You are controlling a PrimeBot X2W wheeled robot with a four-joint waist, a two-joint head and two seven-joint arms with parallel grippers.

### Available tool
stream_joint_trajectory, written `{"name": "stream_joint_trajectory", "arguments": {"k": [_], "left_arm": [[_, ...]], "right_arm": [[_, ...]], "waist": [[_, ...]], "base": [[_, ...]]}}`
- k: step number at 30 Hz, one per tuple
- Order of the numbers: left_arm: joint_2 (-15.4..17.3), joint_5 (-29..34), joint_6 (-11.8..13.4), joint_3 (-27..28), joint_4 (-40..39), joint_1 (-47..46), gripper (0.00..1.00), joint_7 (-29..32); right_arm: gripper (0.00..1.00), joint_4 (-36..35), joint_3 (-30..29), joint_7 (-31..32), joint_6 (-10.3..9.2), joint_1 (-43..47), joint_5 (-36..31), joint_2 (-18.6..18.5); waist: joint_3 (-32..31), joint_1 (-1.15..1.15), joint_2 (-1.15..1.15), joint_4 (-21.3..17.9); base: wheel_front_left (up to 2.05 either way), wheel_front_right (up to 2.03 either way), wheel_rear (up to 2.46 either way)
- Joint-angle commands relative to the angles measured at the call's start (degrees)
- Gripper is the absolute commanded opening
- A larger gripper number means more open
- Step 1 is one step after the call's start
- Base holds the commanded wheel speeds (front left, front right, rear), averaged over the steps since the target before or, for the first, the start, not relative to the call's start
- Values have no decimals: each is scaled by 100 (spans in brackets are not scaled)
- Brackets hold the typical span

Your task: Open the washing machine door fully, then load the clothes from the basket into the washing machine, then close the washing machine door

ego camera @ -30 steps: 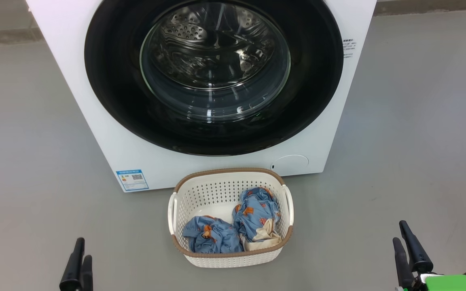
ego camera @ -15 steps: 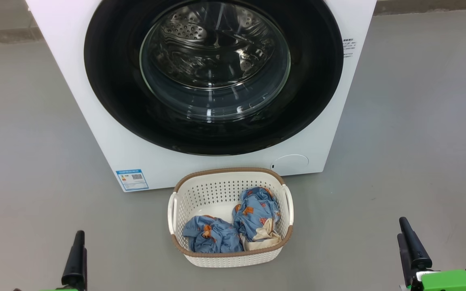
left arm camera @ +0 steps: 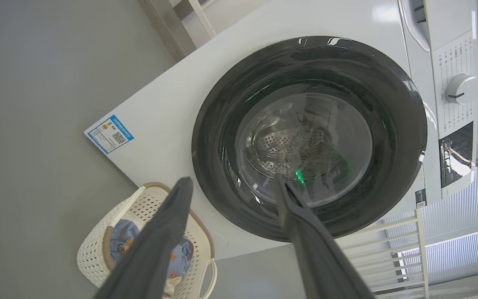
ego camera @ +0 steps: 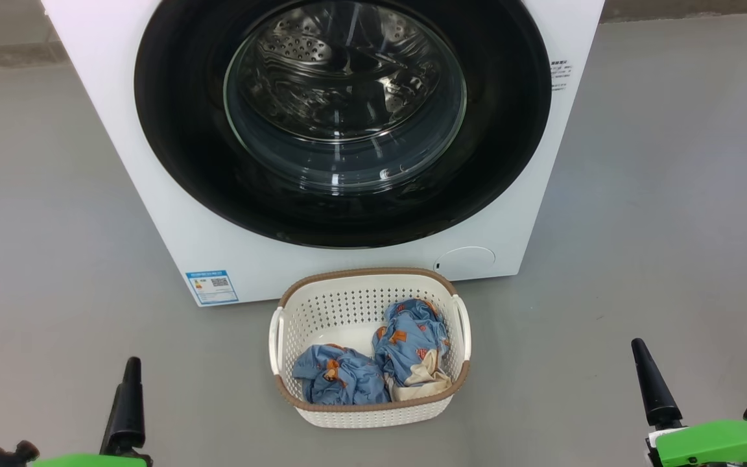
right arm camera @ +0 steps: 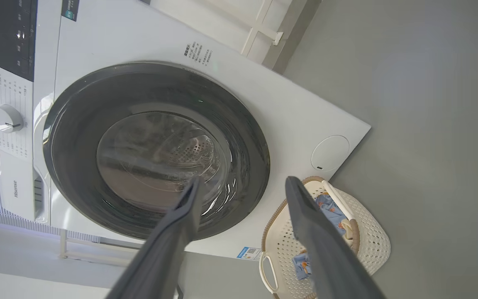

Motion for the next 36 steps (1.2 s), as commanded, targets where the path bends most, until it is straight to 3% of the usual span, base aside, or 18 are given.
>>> {"name": "stream_joint_trajectory", "arguments": {"k": [1, 14, 36], "left_arm": [[94, 220, -26, 58, -190, -256, 100, -70], [136, 1696, 18, -58, -292, -262, 100, -309], [207, 3126, -9, -261, -238, -278, 100, -665]], "right_arm": [[100, -180, 73, -83, -2, -258, -207, -97], [100, -229, 162, -318, -3, -301, -1725, -133], [100, -160, 269, -669, -4, -392, -3463, -144]], "waist": [[0, -1, 0, 1], [4, -1, 0, -1], [-8, -1, 0, -4]], "base": [[0, 0, 0], [0, 0, 0], [0, 0, 0]]}}
